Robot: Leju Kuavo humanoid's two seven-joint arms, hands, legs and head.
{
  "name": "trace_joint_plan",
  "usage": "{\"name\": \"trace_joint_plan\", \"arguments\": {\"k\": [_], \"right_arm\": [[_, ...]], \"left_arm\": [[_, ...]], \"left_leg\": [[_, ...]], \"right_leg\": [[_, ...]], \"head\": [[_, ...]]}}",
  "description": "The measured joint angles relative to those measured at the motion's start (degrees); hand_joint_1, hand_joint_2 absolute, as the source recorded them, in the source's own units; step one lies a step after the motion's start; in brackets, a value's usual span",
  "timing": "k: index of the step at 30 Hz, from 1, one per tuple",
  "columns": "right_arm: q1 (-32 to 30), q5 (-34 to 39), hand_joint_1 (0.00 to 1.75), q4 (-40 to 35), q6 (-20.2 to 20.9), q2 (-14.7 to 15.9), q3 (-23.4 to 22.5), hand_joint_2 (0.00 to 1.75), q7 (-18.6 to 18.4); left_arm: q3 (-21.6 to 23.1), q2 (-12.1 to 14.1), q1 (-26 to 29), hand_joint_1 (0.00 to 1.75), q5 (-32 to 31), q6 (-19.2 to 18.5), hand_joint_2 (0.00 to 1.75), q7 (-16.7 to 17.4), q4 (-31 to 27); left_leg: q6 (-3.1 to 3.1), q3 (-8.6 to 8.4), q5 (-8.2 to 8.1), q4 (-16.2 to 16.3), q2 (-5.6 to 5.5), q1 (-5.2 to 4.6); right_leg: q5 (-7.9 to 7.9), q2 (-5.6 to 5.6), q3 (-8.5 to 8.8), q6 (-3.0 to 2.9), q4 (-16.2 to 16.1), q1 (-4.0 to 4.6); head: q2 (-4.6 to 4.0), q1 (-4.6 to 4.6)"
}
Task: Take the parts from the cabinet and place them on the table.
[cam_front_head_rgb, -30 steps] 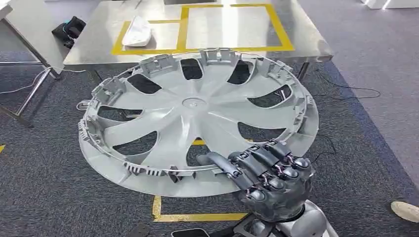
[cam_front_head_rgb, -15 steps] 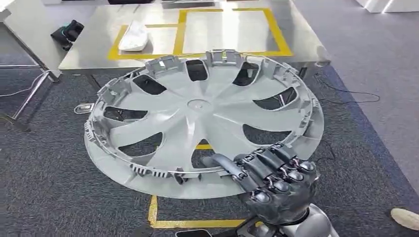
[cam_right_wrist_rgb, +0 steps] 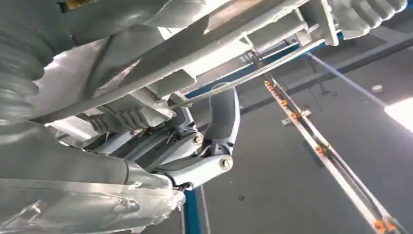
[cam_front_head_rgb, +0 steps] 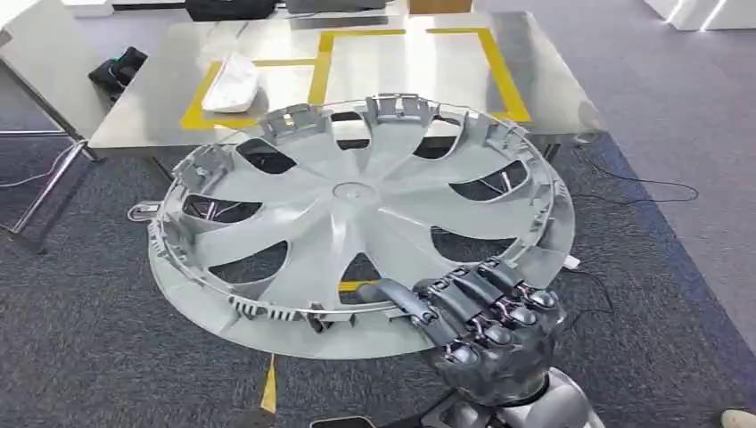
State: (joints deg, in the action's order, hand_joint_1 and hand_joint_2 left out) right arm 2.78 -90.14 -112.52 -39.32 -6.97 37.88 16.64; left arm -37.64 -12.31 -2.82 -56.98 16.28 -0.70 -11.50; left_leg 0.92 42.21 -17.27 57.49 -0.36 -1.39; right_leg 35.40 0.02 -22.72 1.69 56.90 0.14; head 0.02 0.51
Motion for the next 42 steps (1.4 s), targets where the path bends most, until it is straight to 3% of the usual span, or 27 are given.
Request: {"name": "trace_joint_plan", "arguments": {"k": [1,3,5,6,8,9,10,11,12,14,15,16,17,19,20,22,24,25,28,29,30,31,32,35,39,40,42], "right_arm": [[0.04,-0.04,1.75,0.00,0.00,-0.09,0.07,1.75,0.00],[0.25,0.00,1.75,0.00,-0.02,-0.20,0.15,1.75,0.00],[0.64,-0.02,1.75,0.02,-0.05,-0.17,0.24,1.75,-0.02],[0.86,-0.04,1.75,0.02,-0.04,-0.17,0.26,1.75,-0.02],[1.08,0.00,1.75,0.20,-0.04,-0.17,0.35,1.75,-0.09],[1.08,0.00,1.75,0.37,-0.04,-0.17,0.42,1.75,-0.09],[1.08,0.02,1.75,0.55,-0.04,-0.17,0.42,1.75,-0.09],[1.12,0.02,1.75,0.68,-0.04,-0.17,0.42,1.75,-0.09],[1.17,0.02,1.75,0.81,-0.05,-0.17,0.42,1.75,-0.09],[1.16,0.04,1.75,1.12,-0.04,-0.17,0.42,1.75,-0.09],[1.21,0.04,1.75,1.40,-0.05,-0.17,0.42,1.75,-0.09],[1.33,0.00,1.75,1.46,-0.04,-0.31,0.42,1.75,-0.09],[1.59,0.02,1.75,1.62,-0.05,-0.44,0.46,1.75,-0.09],[2.07,0.02,1.75,1.94,-0.04,-0.83,0.46,1.75,-0.09],[2.26,0.00,1.75,2.08,-0.05,-1.03,0.48,1.75,-0.09],[2.53,0.02,1.75,2.34,-0.04,-1.27,0.46,1.75,-0.09],[2.49,0.00,1.75,2.67,-0.04,-1.27,0.42,1.75,-0.09],[2.49,0.00,1.75,2.88,-0.04,-1.27,0.42,1.75,-0.09],[2.59,0.00,1.75,3.28,-0.04,-1.44,0.42,1.75,-0.09],[2.81,0.02,1.75,3.41,-0.04,-1.53,0.42,1.75,-0.09],[2.94,0.00,1.75,3.50,-0.02,-1.55,0.39,1.75,-0.09],[2.95,0.00,1.75,3.56,-0.11,-1.60,0.37,1.75,-0.09],[2.91,0.02,1.75,3.61,-0.11,-1.73,0.35,1.75,-0.09],[3.18,0.02,1.75,3.83,-0.13,-1.92,0.48,1.75,-0.11],[3.31,0.04,1.75,4.39,-0.13,-2.08,0.59,1.75,-0.46],[3.27,0.04,1.75,4.59,-0.13,-2.08,0.59,1.75,-0.55],[3.26,0.04,1.75,4.90,-0.13,-2.08,0.59,1.75,-0.61]], "left_arm": [[0.00,-0.26,-0.37,0.00,-0.11,-0.02,1.75,0.00,0.02],[0.02,-0.33,-0.61,0.00,-0.11,-0.02,1.75,0.09,0.00],[-0.02,-0.24,-0.31,0.00,-0.11,0.02,1.75,0.09,0.02],[-0.02,-0.24,-0.30,0.00,-0.15,0.02,1.75,0.09,0.02],[-0.02,-0.24,-0.05,0.00,-0.17,0.02,1.75,0.09,0.02],[-0.02,-0.22,0.17,0.00,-0.15,0.02,1.75,0.09,0.02],[-0.02,-0.22,0.26,0.00,-0.15,0.02,1.75,0.09,0.02],[-0.02,-0.20,0.38,0.00,-0.17,0.02,1.75,0.09,0.02],[-0.02,-0.20,0.48,0.00,-0.17,0.02,1.75,0.09,0.02],[-0.02,-0.22,0.75,0.00,-0.17,-0.11,1.75,0.09,0.13],[-0.04,-0.15,0.77,0.00,-0.17,-0.15,1.75,0.11,0.13],[-0.07,-0.11,0.78,0.00,-0.17,-0.24,1.75,0.15,0.13],[-0.09,-0.11,0.59,0.00,-0.20,-0.24,1.75,0.15,0.13],[-0.09,0.11,0.01,0.00,-0.20,-0.22,1.75,0.28,0.13],[-0.09,0.02,-0.15,0.00,-0.20,-0.22,1.75,0.28,0.13],[-0.09,0.11,-0.24,0.00,-0.22,-0.24,1.75,0.44,0.13],[-0.13,0.15,-0.22,0.00,-0.20,-0.28,1.75,0.44,0.13],[-0.13,0.15,-0.34,0.00,-0.26,-0.30,1.75,0.44,0.13],[-0.15,0.18,-0.26,0.00,-0.26,-0.35,1.75,0.44,0.13],[-0.15,0.15,-0.17,0.00,-0.37,-0.37,1.75,0.44,0.15],[-0.15,0.18,-0.29,0.00,-0.50,-0.37,1.75,0.44,0.15],[-0.15,0.20,-0.45,0.00,-0.63,-0.41,1.75,0.39,0.15],[-0.15,0.18,-0.45,0.00,-0.70,-0.44,1.75,0.33,0.15],[-0.17,0.09,-0.44,0.00,-1.03,-0.61,1.75,0.24,0.15],[-0.15,0.07,-0.68,0.00,-1.38,-1.14,1.75,0.24,0.15],[-0.15,0.07,-0.66,0.00,-1.38,-1.16,1.75,0.24,0.15],[-0.13,0.07,-0.71,0.00,-1.46,-1.62,1.75,0.24,0.15]], "left_leg": [[-0.35,-0.71,-0.75,0.06,-0.25,0.14],[-0.17,-2.40,-2.21,-0.23,-0.81,0.69],[0.53,-4.03,-3.41,-0.30,-0.89,0.80],[0.79,-4.59,-4.04,-0.30,-0.89,0.79],[1.11,-6.33,-5.67,-0.30,-1.07,0.74],[1.17,-7.47,-6.67,-0.31,-1.33,0.69],[1.25,-8.62,-7.56,-0.31,-1.61,0.60],[1.29,-9.96,-8.56,-0.31,-1.89,0.47],[1.30,-11.11,-9.45,-0.31,-2.02,0.30],[1.14,-12.75,-11.14,-0.07,-2.21,-0.03],[0.82,-13.32,-12.00,-0.13,-2.59,-0.21],[0.61,-14.17,-12.83,-0.24,-2.58,-0.29],[0.46,-14.57,-12.62,0.16,-2.56,-0.29],[0.01,-13.35,-12.15,2.50,-2.18,-0.46],[-0.78,-11.41,-11.95,5.54,-1.35,-0.34],[-1.91,-6.24,-15.57,12.87,-0.54,0.49],[-2.51,-2.71,-18.56,16.32,-0.37,1.03],[-2.74,-2.38,-17.51,15.38,-0.37,1.29],[-3.36,-5.57,-6.96,4.15,-0.21,1.93],[-3.41,-6.13,-5.43,0.67,0.19,2.06],[-2.81,-6.48,-8.38,-0.75,0.62,1.96],[-2.31,-6.45,-8.86,-0.43,0.56,1.78],[-1.85,-6.76,-8.78,-1.12,0.22,1.98],[-0.22,-8.88,-8.16,-1.14,-0.04,1.95],[0.40,-10.79,-9.34,-1.12,-0.12,1.52],[0.41,-11.48,-9.86,-1.12,-0.23,1.41],[0.37,-13.30,-11.13,-1.12,-0.46,1.25]], "right_leg": [[0.51,-0.19,1.78,-0.02,-1.37,0.09],[-1.36,-0.07,2.14,0.59,1.07,0.18],[-2.63,-0.12,-2.35,1.28,8.70,0.16],[-1.92,-0.11,-5.71,1.42,12.60,0.20],[3.72,-0.10,-11.40,1.25,16.78,0.30],[7.44,-0.09,-13.50,1.08,16.72,0.35],[9.33,-0.08,-14.91,0.88,15.87,0.37],[8.69,-0.05,-15.92,0.63,13.73,0.45],[4.72,0.08,-16.54,0.27,10.87,0.52],[-10.73,0.44,-17.80,-0.52,3.43,0.87],[-12.52,0.60,-17.03,-0.79,2.97,0.85],[-13.60,0.59,-16.13,-0.92,2.80,0.89],[-13.14,0.47,-15.72,-1.16,2.71,0.87],[-13.10,0.37,-14.73,-1.36,2.08,0.27],[-12.87,0.29,-14.36,-1.65,1.81,0.14],[-12.22,0.29,-13.82,-1.88,1.63,-0.05],[-11.36,0.31,-13.07,-1.64,1.63,-0.38],[-10.91,0.33,-12.50,-1.43,1.64,-0.57],[-9.61,0.33,-10.60,-0.79,1.57,-1.10],[-9.20,0.39,-9.96,-0.32,1.60,-1.00],[-8.61,0.48,-10.02,0.14,1.65,-0.92],[-7.94,0.41,-9.86,0.69,0.80,-0.94],[-9.07,0.30,-9.21,1.33,1.85,-0.94],[-7.06,0.04,-9.63,2.00,3.92,-1.09],[-1.66,0.07,-18.90,2.08,18.60,-0.79],[-1.95,0.07,-19.75,2.09,18.49,-0.76],[-5.75,0.09,-17.90,1.39,11.50,-0.49]], "head": [[-0.02,-0.57],[-0.02,-0.59],[-0.04,-0.77],[-0.02,-0.83],[0.00,-0.96],[0.00,-1.07],[0.00,-1.01],[0.00,-1.14],[0.00,-1.12],[0.00,-1.07],[0.00,-1.06],[0.00,-0.52],[0.00,-0.68],[0.00,-0.68],[0.00,-0.39],[0.00,-0.38],[0.00,-0.35],[0.00,-0.35],[0.00,-0.35],[0.00,-0.31],[0.00,0.02],[-0.02,-0.07],[-0.02,0.11],[0.00,-0.42],[0.00,-0.66],[0.00,-0.66],[-0.02,-0.66]]}}
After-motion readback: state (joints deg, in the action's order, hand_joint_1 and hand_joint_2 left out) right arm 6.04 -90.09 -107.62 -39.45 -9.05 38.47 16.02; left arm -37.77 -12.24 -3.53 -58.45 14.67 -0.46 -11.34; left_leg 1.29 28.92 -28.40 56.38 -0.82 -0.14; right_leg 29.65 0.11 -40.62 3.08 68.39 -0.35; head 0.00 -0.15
